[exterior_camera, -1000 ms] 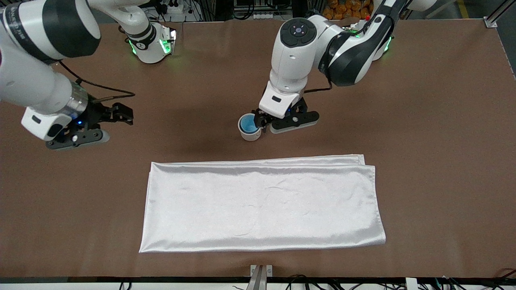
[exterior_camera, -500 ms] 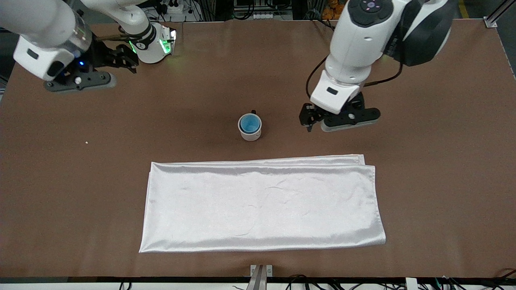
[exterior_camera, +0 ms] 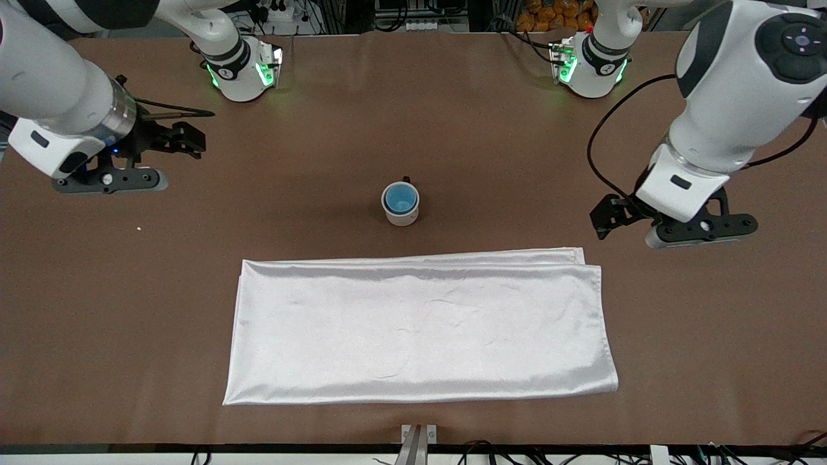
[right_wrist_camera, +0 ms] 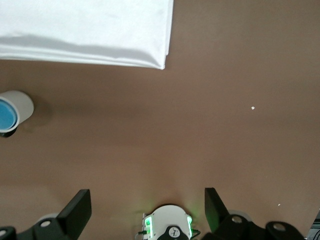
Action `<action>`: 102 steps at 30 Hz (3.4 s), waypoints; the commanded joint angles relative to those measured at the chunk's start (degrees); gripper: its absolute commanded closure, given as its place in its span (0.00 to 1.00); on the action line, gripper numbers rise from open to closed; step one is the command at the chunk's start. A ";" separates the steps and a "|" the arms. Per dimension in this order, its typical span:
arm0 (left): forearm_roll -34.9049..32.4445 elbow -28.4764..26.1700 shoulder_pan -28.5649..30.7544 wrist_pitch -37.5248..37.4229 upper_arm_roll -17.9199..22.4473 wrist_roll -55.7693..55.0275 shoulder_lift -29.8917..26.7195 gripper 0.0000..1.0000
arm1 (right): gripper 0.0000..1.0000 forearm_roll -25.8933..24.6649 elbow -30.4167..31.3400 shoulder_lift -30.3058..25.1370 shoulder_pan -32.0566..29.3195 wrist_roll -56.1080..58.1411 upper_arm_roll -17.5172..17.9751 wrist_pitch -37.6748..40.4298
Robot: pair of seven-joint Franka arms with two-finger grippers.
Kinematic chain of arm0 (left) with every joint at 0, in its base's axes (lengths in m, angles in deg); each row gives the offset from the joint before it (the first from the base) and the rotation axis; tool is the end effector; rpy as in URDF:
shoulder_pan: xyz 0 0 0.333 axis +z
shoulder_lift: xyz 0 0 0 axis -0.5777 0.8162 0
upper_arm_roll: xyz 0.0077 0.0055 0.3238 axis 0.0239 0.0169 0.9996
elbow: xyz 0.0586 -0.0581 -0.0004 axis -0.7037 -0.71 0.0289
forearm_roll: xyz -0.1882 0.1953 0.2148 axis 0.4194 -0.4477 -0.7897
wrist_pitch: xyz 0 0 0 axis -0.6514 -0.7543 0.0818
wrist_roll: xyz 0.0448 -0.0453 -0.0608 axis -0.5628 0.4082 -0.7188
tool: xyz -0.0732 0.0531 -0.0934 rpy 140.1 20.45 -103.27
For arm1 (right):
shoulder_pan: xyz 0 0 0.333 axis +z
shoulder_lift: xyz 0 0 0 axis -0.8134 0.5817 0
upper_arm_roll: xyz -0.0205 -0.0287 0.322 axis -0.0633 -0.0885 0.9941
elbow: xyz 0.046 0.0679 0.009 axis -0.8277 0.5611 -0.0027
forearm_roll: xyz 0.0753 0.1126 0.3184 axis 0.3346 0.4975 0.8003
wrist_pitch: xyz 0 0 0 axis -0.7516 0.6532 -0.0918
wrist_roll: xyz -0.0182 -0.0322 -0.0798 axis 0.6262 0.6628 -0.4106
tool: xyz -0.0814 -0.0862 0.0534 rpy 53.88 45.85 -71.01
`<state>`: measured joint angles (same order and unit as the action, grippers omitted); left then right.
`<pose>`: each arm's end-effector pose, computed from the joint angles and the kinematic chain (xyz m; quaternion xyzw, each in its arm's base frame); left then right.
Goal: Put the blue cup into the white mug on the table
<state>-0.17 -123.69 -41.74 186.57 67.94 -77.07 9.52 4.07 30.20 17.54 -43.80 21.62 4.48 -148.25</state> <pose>0.5681 -0.1686 0.5635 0.9960 0.0424 0.0785 0.0049 0.5077 0.1317 0.6015 0.9911 0.0424 -0.1128 0.0561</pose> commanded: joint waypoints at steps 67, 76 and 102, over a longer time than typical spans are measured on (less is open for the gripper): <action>4.78 -11.09 10.14 -5.81 3.04 20.39 -13.66 0.00 | 0.00 5.54 13.47 -9.18 -11.51 6.13 -2.32 -21.26; 4.78 -10.74 10.06 -5.81 3.13 19.16 -13.66 0.00 | 0.00 5.63 13.21 -9.18 -11.33 6.56 -3.55 -20.73; 4.87 -10.56 9.88 -7.13 3.04 17.14 -13.75 0.00 | 0.00 5.10 13.03 -9.01 -10.10 6.04 -3.55 -20.03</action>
